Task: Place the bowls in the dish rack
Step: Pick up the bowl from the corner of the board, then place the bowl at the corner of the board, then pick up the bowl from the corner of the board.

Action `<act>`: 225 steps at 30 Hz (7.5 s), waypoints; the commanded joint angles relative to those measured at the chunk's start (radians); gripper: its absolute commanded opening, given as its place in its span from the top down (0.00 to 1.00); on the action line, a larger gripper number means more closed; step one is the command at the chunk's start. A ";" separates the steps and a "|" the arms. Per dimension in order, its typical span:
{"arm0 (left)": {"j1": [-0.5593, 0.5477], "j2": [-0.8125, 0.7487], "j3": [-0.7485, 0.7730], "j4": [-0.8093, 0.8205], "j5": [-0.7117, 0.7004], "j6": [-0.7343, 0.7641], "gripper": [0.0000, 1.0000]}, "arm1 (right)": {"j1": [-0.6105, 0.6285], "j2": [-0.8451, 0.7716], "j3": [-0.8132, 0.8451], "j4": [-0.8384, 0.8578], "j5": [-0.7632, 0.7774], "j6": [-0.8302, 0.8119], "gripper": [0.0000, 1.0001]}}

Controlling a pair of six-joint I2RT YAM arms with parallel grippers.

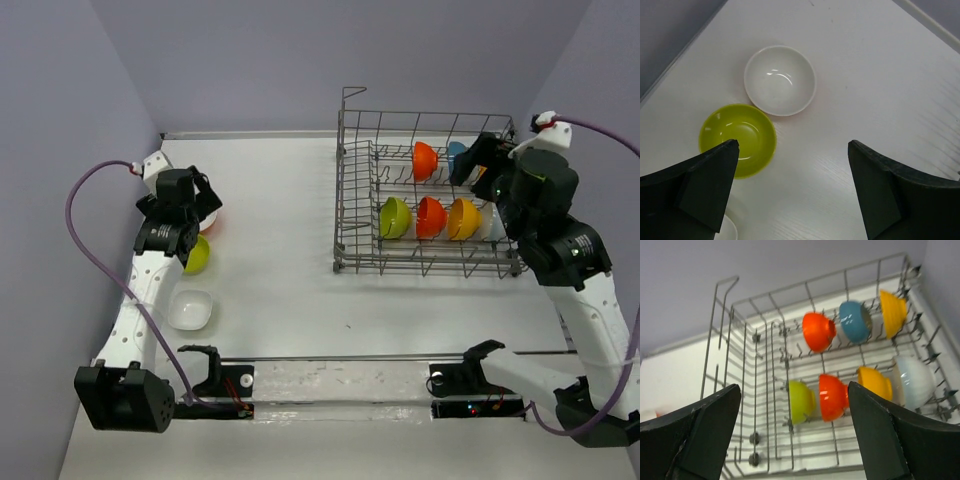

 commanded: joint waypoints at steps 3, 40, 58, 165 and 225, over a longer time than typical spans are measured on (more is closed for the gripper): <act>0.156 0.024 -0.035 0.039 -0.072 -0.078 0.01 | 0.000 -0.046 -0.132 0.007 -0.241 0.075 0.07; 0.303 0.607 0.171 0.073 -0.038 -0.020 0.28 | 0.000 -0.144 -0.282 0.045 -0.387 0.052 0.05; 0.314 0.759 0.280 0.099 -0.015 0.020 0.48 | 0.000 -0.117 -0.287 0.044 -0.395 0.048 0.05; 0.239 0.031 0.162 -0.048 0.327 0.077 0.40 | 0.628 0.819 0.527 -0.136 -0.148 -0.086 0.15; 0.343 0.021 0.186 0.040 0.523 0.035 0.38 | 0.711 1.466 0.771 0.010 -0.111 -0.152 0.54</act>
